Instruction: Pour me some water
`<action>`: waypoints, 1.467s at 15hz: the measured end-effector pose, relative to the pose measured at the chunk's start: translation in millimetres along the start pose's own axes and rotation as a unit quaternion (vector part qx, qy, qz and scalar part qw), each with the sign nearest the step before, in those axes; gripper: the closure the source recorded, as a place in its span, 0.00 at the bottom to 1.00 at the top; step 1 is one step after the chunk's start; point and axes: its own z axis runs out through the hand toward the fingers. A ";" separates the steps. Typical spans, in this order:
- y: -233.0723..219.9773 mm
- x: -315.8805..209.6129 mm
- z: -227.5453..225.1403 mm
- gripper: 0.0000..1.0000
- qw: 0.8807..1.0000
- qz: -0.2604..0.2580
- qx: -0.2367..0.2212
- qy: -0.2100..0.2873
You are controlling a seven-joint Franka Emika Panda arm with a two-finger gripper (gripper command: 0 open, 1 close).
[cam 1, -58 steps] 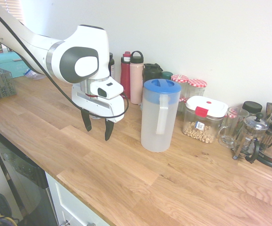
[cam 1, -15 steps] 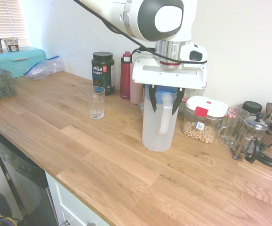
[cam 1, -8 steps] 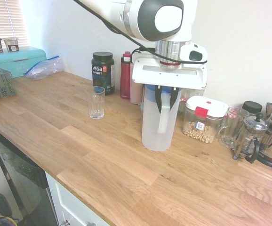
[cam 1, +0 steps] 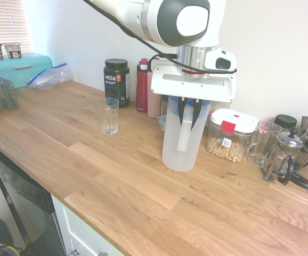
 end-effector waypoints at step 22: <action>-197.4 -99.5 -64.4 1.00 0.966 -0.238 -0.105 0.000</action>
